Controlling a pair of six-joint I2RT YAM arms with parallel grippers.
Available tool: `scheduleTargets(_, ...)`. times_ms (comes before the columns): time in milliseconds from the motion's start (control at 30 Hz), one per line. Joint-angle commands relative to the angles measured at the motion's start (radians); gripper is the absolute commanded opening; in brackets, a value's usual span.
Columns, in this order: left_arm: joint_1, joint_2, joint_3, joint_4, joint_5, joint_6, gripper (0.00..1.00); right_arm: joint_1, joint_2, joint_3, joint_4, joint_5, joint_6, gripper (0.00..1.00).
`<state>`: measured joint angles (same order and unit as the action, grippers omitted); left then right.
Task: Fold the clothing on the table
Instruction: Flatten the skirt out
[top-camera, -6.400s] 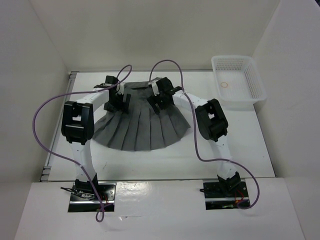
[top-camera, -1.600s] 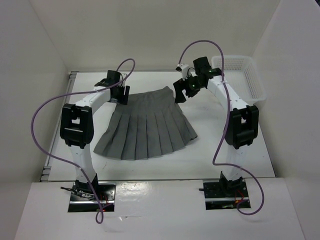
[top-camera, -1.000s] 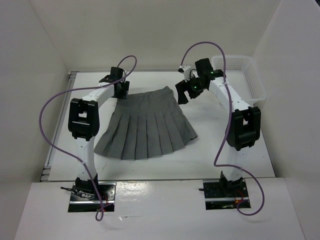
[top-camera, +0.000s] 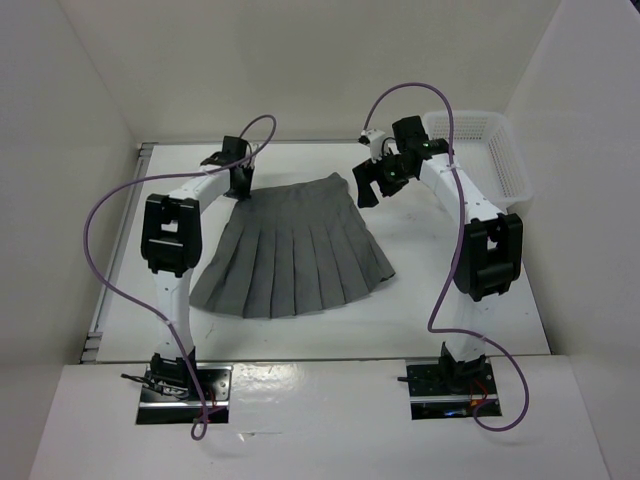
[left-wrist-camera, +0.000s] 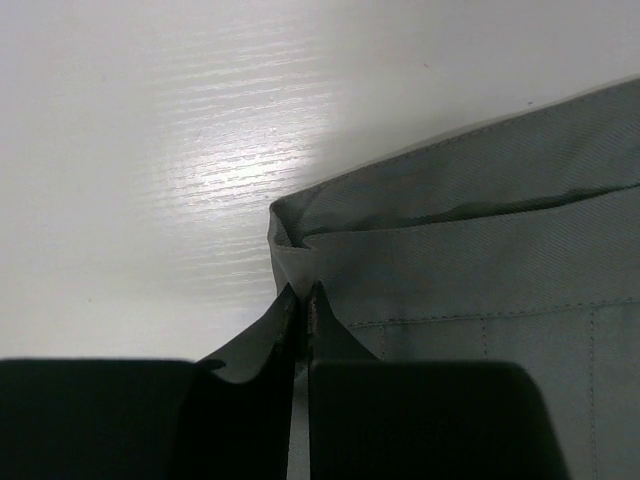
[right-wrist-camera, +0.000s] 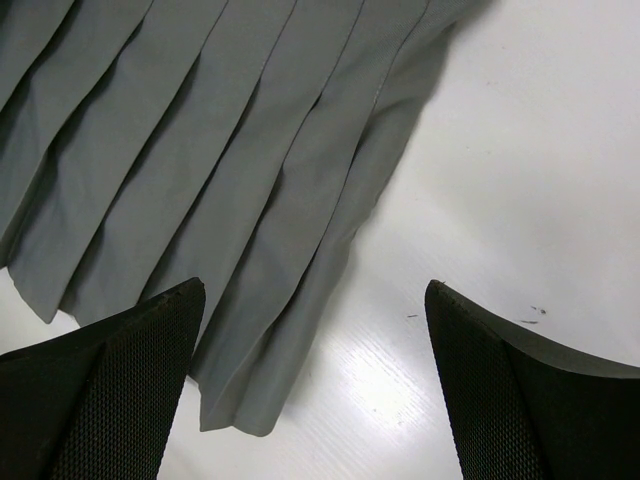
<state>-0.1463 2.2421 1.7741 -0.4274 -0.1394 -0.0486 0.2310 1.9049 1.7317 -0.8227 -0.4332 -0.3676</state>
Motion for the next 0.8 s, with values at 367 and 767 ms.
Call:
scheduleTargets(367, 0.301, -0.154, -0.004, -0.233, 0.800, 0.185, 0.03, -0.004, -0.007, 0.025, 0.034, -0.052, -0.007, 0.94)
scheduleTargets(767, 0.375, -0.041, -0.099, -0.352, 0.982, 0.312, 0.06, 0.034, 0.049, 0.075, 0.054, -0.027, 0.002, 0.94)
